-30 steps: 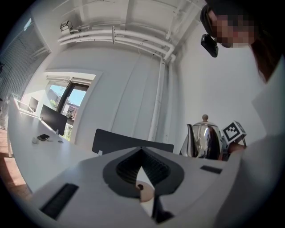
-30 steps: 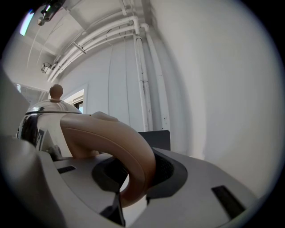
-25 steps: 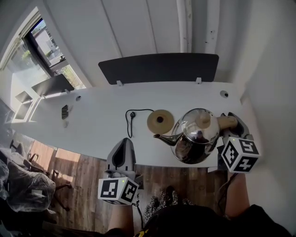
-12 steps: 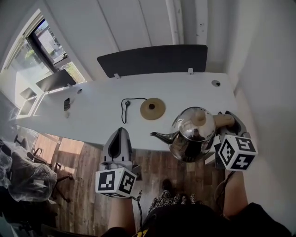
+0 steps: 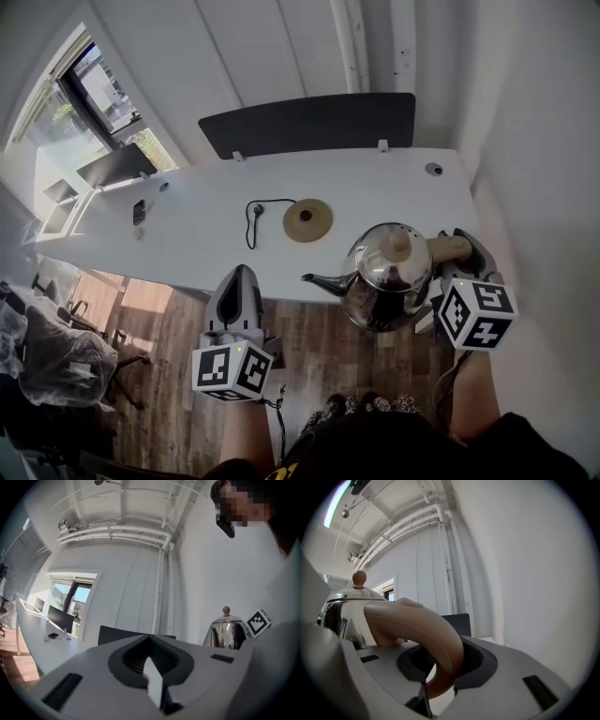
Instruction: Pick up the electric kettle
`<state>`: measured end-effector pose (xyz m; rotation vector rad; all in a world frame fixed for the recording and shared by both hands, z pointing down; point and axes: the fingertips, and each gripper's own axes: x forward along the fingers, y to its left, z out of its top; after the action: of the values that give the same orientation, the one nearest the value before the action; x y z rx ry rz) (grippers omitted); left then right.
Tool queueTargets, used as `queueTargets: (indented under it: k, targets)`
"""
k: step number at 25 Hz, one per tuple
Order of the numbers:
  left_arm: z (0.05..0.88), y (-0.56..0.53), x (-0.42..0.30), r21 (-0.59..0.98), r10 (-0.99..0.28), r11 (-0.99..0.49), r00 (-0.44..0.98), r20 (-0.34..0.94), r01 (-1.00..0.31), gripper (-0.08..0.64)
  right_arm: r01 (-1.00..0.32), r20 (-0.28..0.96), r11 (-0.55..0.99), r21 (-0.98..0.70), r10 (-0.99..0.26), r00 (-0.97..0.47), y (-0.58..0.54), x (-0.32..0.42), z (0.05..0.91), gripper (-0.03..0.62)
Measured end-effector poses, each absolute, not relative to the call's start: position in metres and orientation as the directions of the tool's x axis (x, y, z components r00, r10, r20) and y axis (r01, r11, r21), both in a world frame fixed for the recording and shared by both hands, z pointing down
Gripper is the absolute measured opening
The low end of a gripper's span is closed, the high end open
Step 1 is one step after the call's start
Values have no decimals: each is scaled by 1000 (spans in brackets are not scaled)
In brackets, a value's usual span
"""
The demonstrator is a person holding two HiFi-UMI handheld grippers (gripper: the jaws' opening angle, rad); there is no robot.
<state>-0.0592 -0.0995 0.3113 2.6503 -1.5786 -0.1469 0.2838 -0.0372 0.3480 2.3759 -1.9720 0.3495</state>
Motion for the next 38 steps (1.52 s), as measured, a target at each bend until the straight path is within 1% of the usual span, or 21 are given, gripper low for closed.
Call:
queueTargets:
  k: [7, 14, 22, 28, 33, 38]
  targets:
    - [306, -99, -73, 96, -880, -475, 470, -73, -875, 0, -975, 178, -187, -122, -970, 164, -40, 268, 341, 109]
    - [295, -100, -72, 79, -873, -487, 480, -92, -870, 0, -976, 165, -179, -122, -973, 158, -41, 264, 332, 109]
    - [308, -84, -85, 103, -892, -452, 448, -64, -886, 0, -977, 172, -169, -129, -974, 145, -48, 263, 339, 109]
    - [326, -95, -110, 120, -911, -413, 411, -40, -903, 0, -980, 174, -158, -122, -975, 135, -84, 251, 347, 109]
    - [330, -120, -120, 120, -901, -433, 431, -45, -893, 0, -981, 158, -156, -113, -978, 138, -113, 238, 351, 109]
    - [330, -152, -114, 122, -877, -480, 476, -63, -869, 0, -977, 143, -178, -114, -976, 161, -130, 240, 352, 109]
